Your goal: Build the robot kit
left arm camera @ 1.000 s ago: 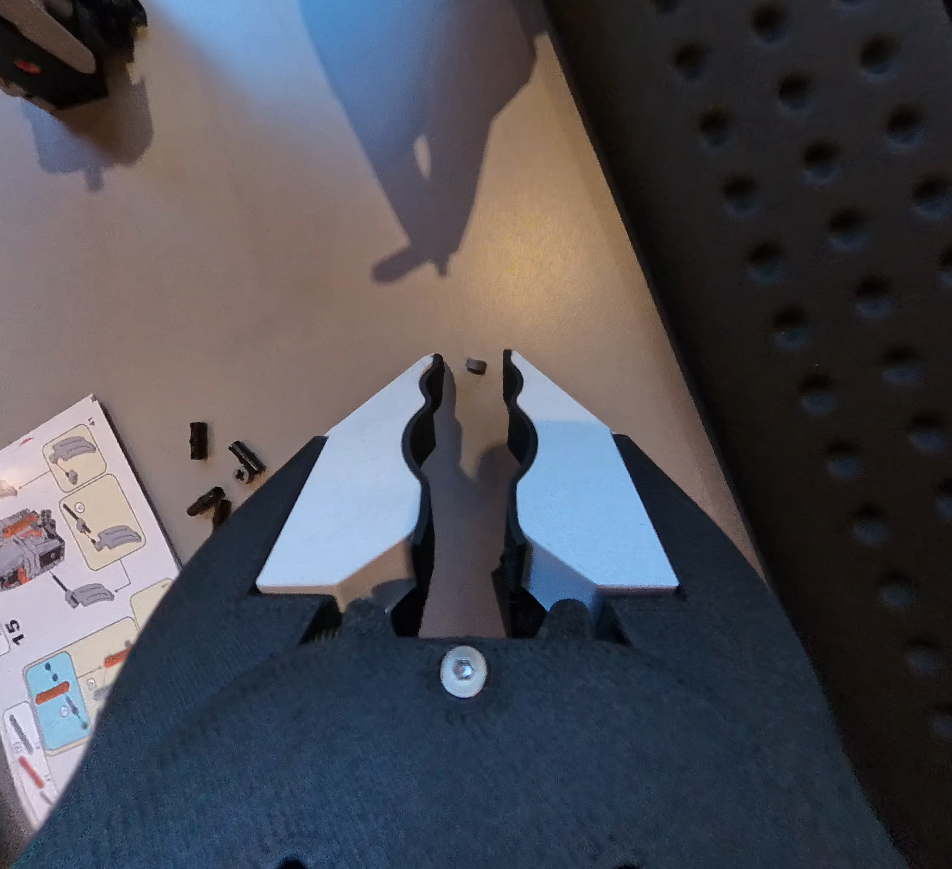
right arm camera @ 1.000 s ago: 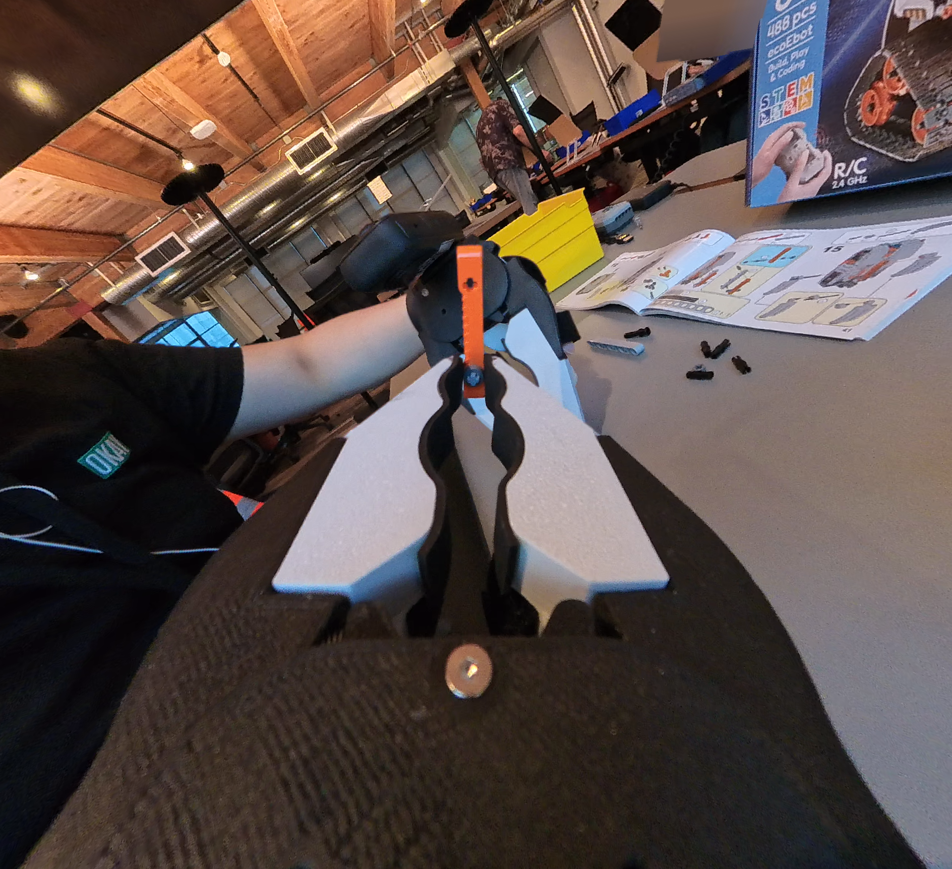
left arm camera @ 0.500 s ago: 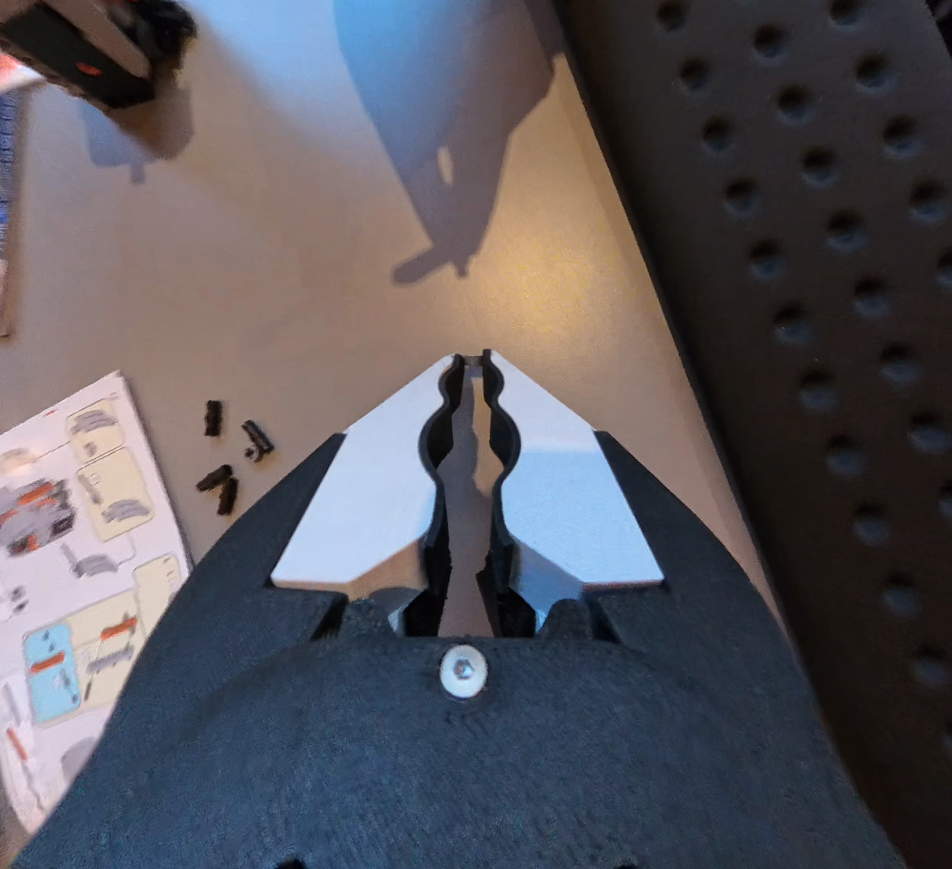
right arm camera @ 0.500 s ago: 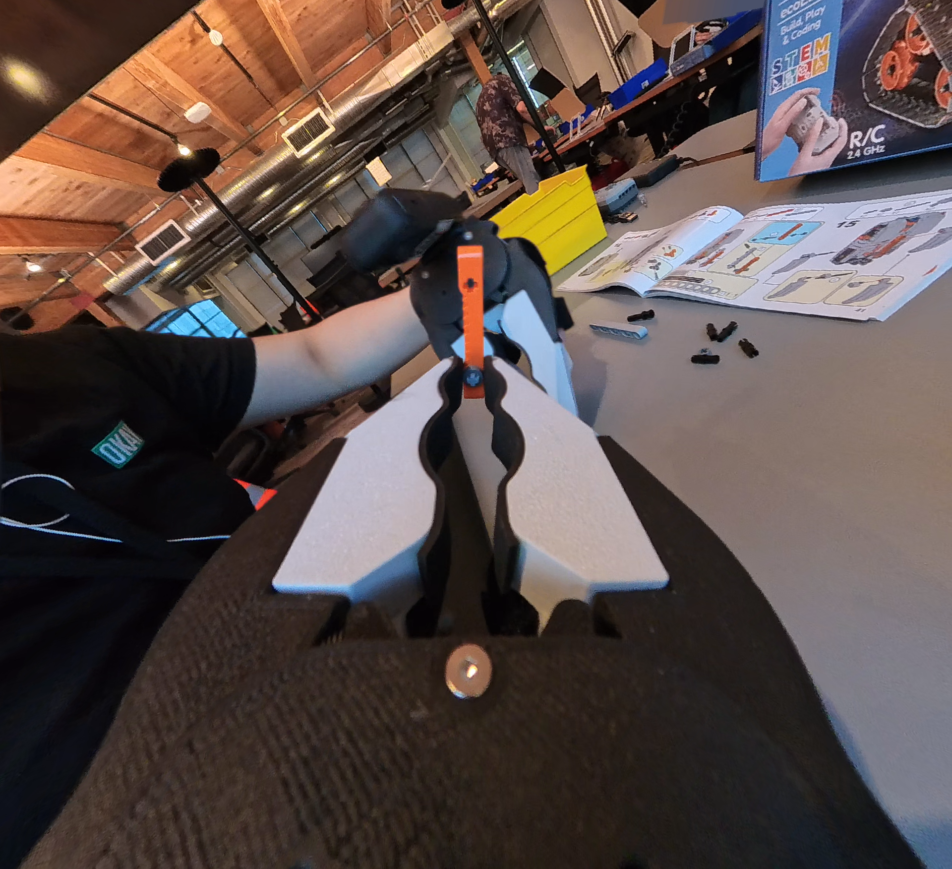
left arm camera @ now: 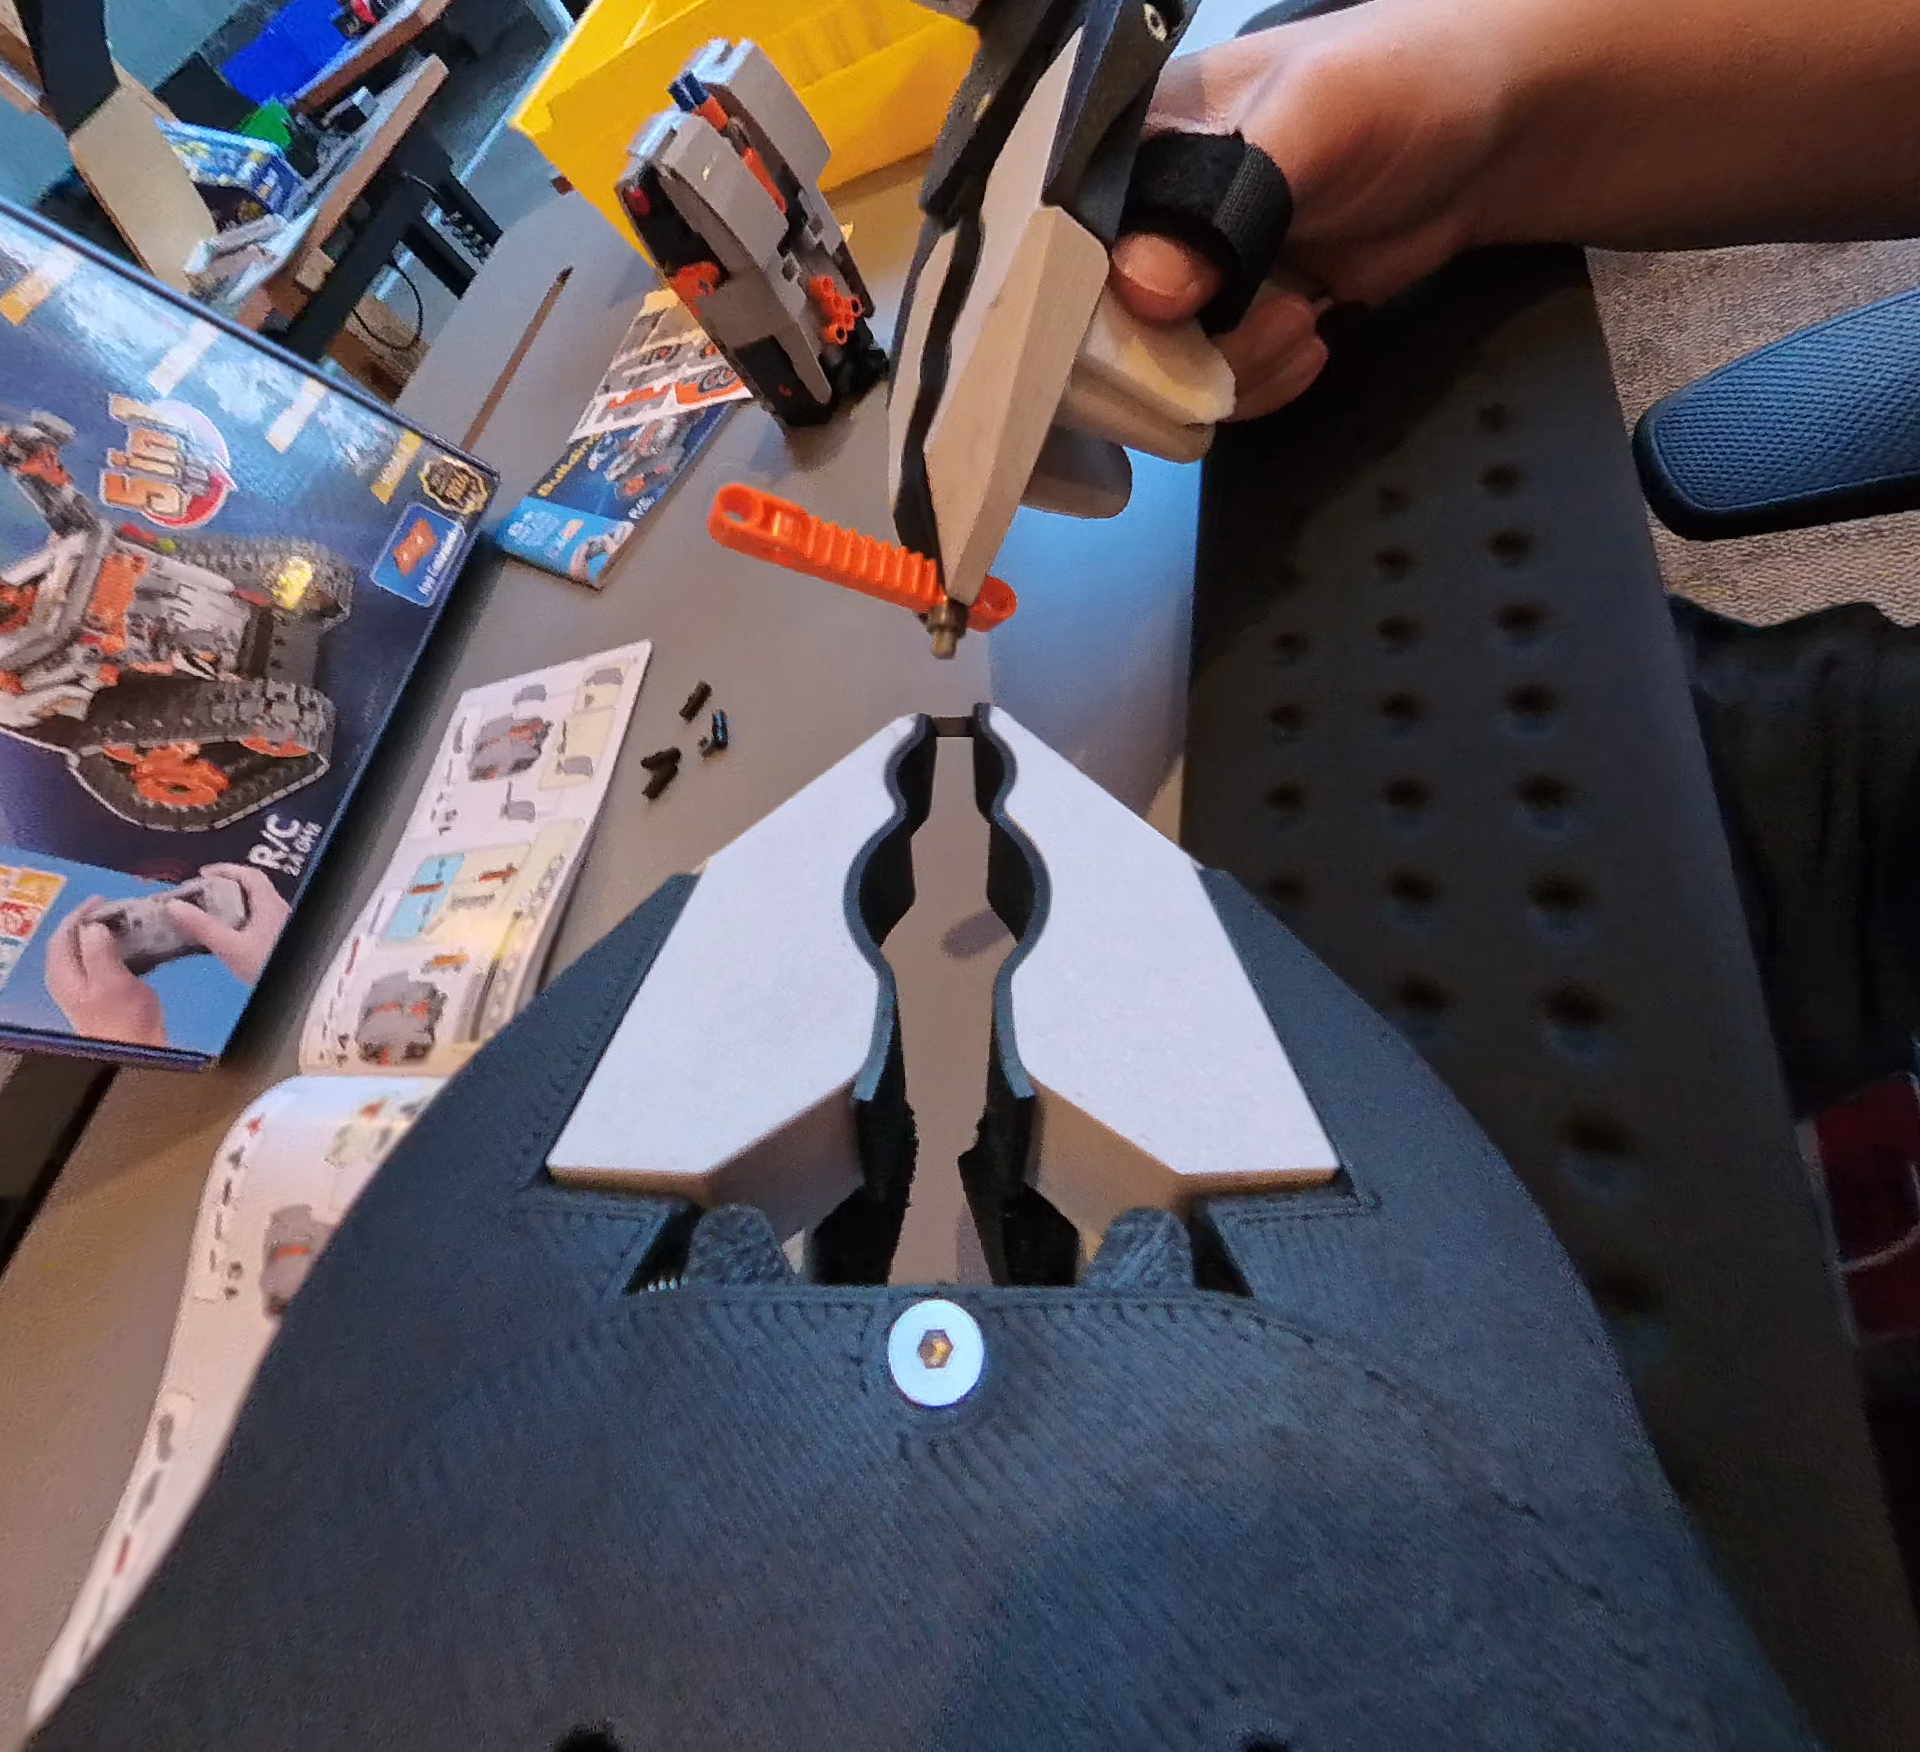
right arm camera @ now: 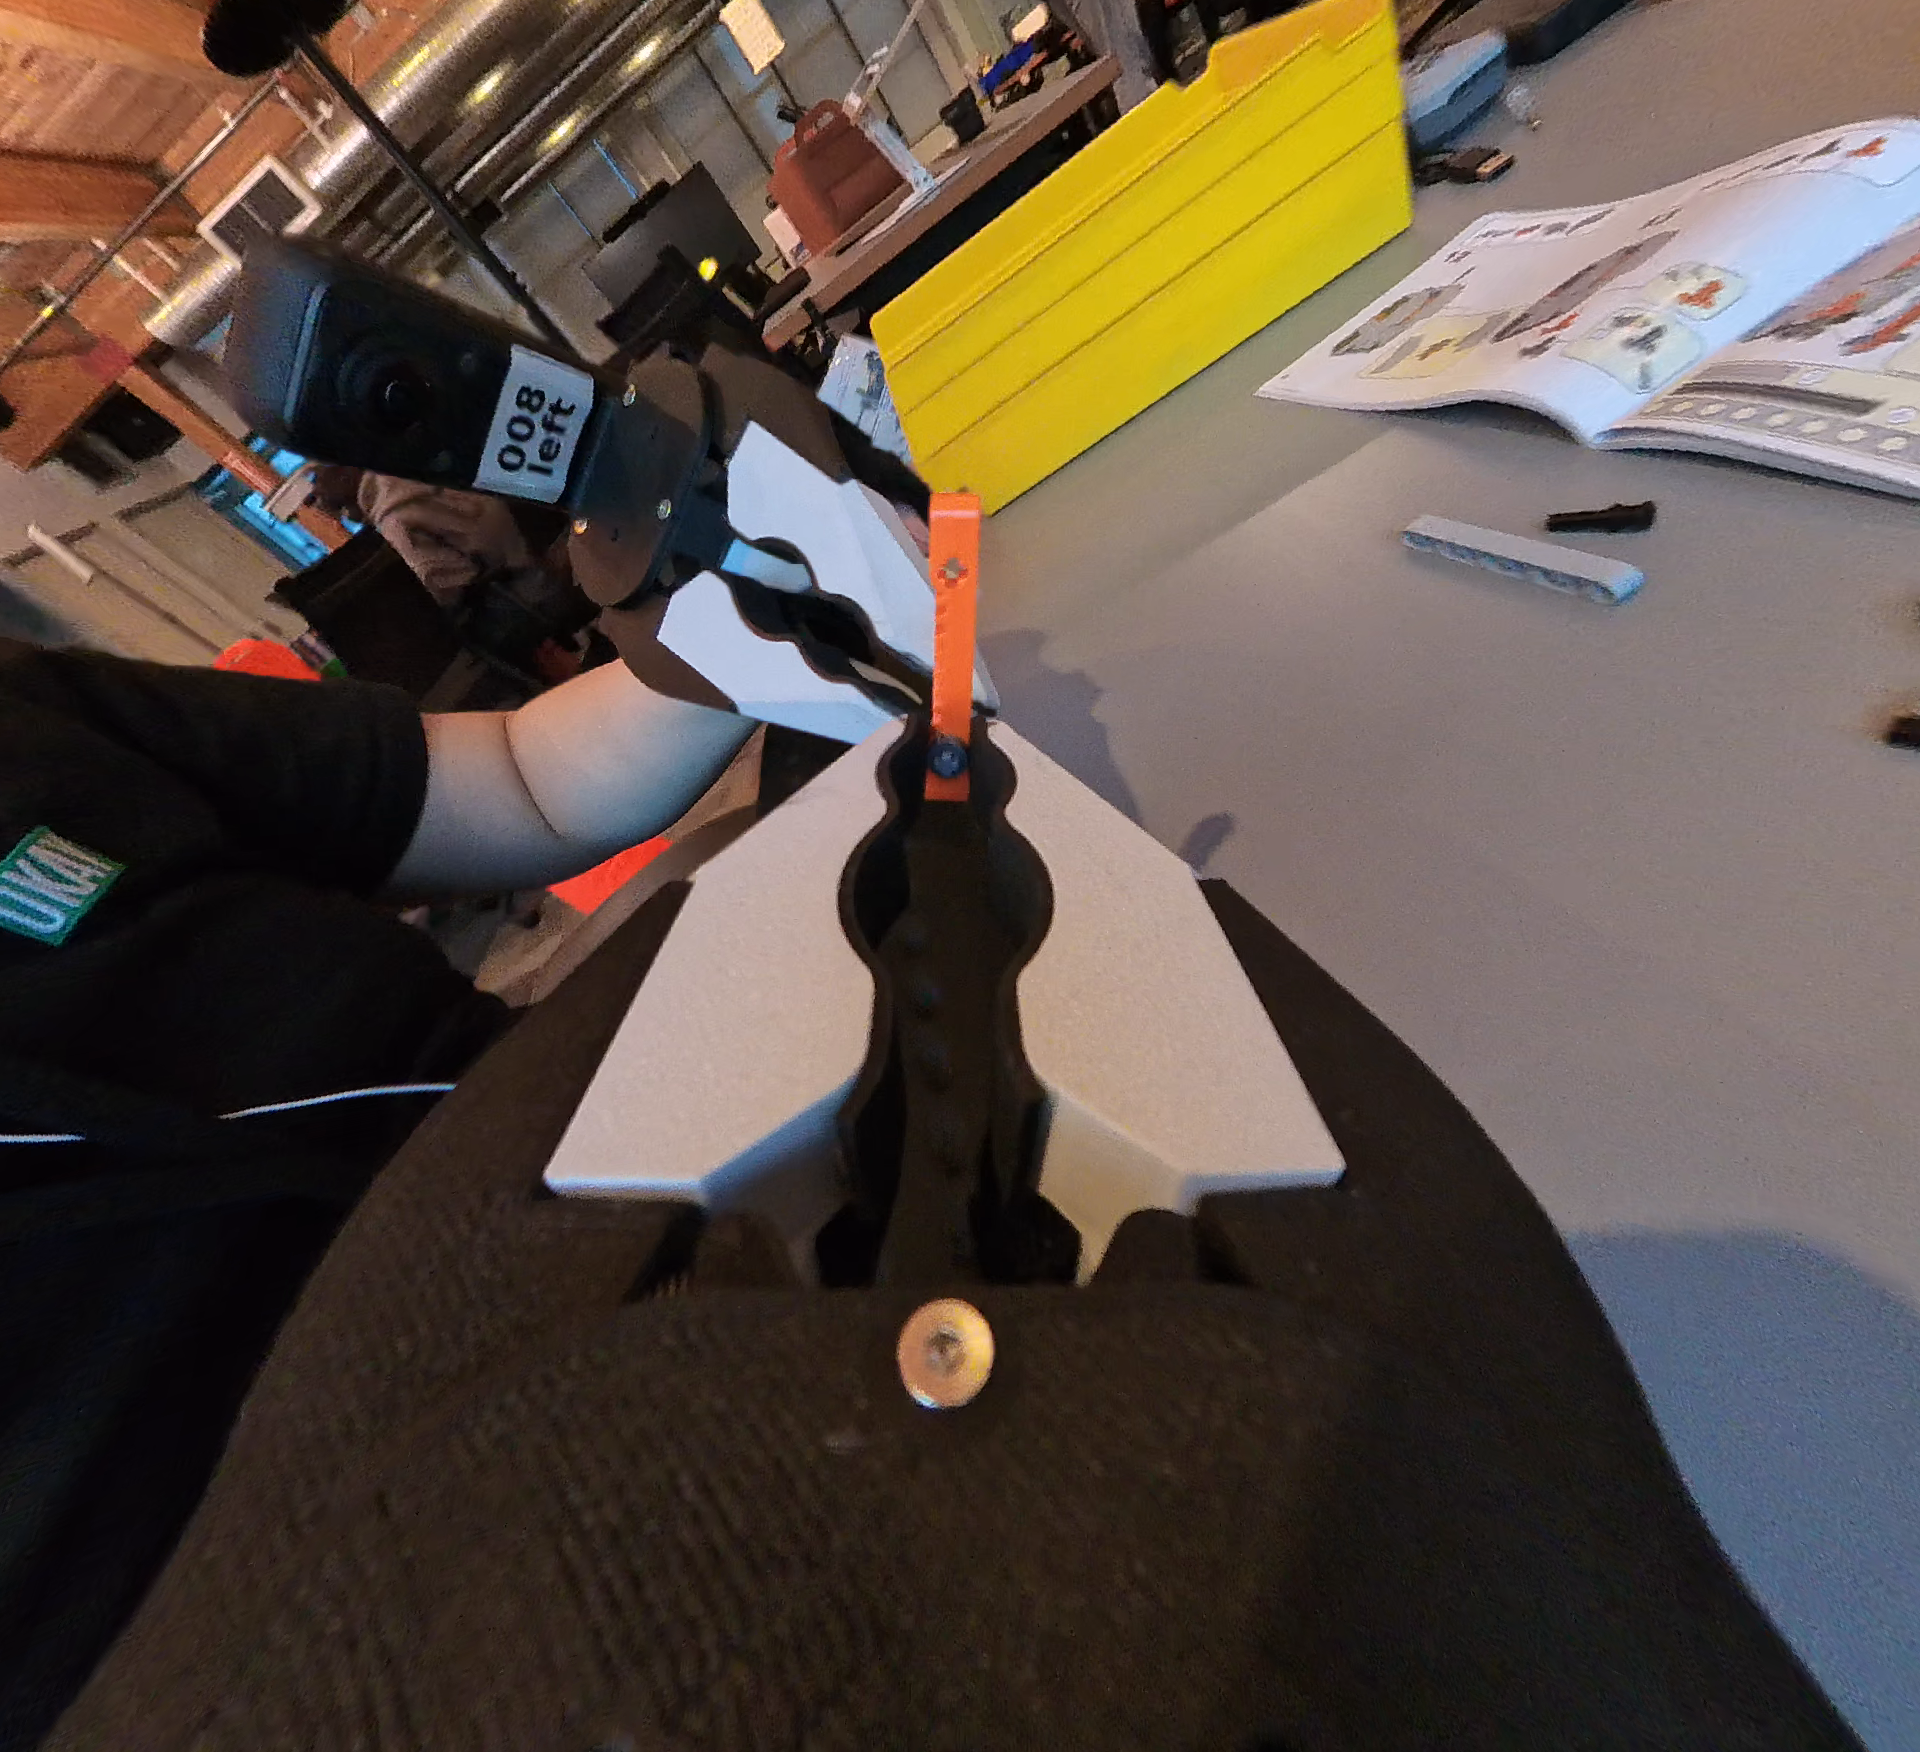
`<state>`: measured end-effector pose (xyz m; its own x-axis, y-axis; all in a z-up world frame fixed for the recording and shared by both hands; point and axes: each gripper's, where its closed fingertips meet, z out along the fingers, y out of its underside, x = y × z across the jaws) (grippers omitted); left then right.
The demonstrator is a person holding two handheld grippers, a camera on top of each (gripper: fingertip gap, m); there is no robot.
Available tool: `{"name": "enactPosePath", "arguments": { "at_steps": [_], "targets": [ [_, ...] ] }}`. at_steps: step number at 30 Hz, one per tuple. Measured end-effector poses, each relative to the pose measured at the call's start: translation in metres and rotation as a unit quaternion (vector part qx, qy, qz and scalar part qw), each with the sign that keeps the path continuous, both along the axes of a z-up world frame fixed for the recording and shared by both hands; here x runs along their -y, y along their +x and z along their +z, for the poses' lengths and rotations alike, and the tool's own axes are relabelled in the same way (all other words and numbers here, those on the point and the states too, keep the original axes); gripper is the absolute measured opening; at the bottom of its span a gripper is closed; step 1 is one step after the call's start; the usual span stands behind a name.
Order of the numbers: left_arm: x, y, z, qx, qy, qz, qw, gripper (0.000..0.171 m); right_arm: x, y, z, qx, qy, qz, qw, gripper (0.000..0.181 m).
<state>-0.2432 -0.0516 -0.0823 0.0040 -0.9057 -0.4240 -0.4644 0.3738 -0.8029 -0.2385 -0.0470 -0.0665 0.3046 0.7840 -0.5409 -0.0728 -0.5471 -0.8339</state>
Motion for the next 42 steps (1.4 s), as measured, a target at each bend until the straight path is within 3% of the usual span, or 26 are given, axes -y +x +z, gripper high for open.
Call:
{"name": "enactPosePath", "arguments": {
  "at_steps": [18,42],
  "targets": [
    [0.003,-0.013,-0.014,0.01,-0.008,0.009,1.0,0.004,0.001,-0.023,-0.023,0.057,-0.041,0.031,0.997,0.005],
    [-0.003,-0.016,-0.044,-0.073,-0.019,0.041,0.996,0.003,-0.003,-0.027,-0.052,0.166,-0.046,0.003,0.985,0.005]
  ]
}}
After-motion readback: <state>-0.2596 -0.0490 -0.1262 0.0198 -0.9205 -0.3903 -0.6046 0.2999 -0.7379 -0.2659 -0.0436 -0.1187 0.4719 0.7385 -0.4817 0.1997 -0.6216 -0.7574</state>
